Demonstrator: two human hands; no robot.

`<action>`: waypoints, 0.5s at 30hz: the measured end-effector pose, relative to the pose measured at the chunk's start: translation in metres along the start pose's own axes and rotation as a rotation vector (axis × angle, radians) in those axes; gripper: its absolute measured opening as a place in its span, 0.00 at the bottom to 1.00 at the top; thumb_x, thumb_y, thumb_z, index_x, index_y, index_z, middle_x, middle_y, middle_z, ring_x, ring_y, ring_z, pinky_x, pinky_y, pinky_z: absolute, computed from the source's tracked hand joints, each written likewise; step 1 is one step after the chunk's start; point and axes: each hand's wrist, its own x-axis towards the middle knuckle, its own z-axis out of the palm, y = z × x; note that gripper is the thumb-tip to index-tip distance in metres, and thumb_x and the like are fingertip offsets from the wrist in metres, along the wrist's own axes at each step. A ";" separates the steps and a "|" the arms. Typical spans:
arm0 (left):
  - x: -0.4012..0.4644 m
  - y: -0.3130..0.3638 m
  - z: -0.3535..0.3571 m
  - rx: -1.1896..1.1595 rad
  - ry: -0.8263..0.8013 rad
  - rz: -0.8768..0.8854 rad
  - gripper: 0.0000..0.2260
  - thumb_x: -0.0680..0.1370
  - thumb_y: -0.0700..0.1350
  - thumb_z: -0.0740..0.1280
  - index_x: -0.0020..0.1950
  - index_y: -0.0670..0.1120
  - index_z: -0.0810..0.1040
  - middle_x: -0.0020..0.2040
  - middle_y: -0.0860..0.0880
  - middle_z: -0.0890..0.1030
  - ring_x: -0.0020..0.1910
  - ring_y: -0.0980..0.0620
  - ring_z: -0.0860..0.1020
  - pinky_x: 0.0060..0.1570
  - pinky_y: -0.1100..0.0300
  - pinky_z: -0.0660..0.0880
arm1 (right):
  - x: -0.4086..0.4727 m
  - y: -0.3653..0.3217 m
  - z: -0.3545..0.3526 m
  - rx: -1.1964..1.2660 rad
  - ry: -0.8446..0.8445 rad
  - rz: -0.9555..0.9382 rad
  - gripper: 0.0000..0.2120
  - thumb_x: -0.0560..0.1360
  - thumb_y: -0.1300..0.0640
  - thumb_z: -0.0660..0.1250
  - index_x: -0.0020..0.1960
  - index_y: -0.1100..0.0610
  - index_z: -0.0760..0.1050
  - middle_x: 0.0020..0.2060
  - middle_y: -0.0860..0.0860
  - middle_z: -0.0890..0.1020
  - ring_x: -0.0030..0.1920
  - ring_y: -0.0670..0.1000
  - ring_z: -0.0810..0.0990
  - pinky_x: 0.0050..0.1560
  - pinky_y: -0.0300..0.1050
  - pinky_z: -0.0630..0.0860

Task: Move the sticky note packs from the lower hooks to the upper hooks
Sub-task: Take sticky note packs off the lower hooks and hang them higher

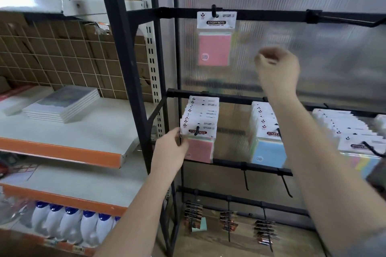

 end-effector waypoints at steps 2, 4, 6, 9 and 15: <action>-0.003 0.000 0.003 -0.025 0.021 -0.017 0.13 0.79 0.44 0.64 0.63 0.49 0.76 0.55 0.53 0.81 0.47 0.61 0.75 0.36 0.77 0.66 | -0.026 0.022 -0.018 0.016 0.066 0.040 0.11 0.75 0.58 0.63 0.54 0.55 0.80 0.44 0.46 0.81 0.47 0.42 0.78 0.46 0.30 0.70; -0.005 0.002 0.004 -0.073 0.047 -0.053 0.15 0.78 0.43 0.65 0.65 0.47 0.75 0.56 0.52 0.80 0.45 0.62 0.74 0.32 0.80 0.68 | -0.042 0.043 -0.031 0.016 0.127 0.098 0.11 0.75 0.58 0.63 0.54 0.56 0.81 0.44 0.47 0.81 0.46 0.43 0.78 0.48 0.31 0.70; -0.008 0.006 0.006 -0.123 0.085 -0.093 0.14 0.78 0.42 0.66 0.64 0.44 0.74 0.56 0.49 0.79 0.42 0.60 0.74 0.31 0.82 0.66 | -0.054 0.062 -0.040 0.002 0.168 0.151 0.11 0.75 0.59 0.63 0.54 0.57 0.81 0.44 0.47 0.81 0.46 0.44 0.77 0.44 0.27 0.69; -0.012 0.011 0.010 -0.177 0.124 -0.129 0.14 0.78 0.42 0.66 0.64 0.43 0.74 0.57 0.47 0.80 0.37 0.64 0.77 0.30 0.81 0.67 | -0.071 0.081 -0.049 -0.032 0.195 0.192 0.12 0.76 0.60 0.61 0.56 0.58 0.80 0.47 0.50 0.82 0.47 0.46 0.77 0.46 0.33 0.70; -0.026 0.018 0.016 -0.214 0.171 -0.137 0.18 0.78 0.43 0.66 0.67 0.44 0.70 0.58 0.46 0.80 0.33 0.64 0.75 0.28 0.80 0.68 | -0.098 0.104 -0.052 -0.038 0.176 0.304 0.17 0.81 0.58 0.56 0.67 0.59 0.72 0.59 0.49 0.78 0.60 0.48 0.75 0.61 0.42 0.69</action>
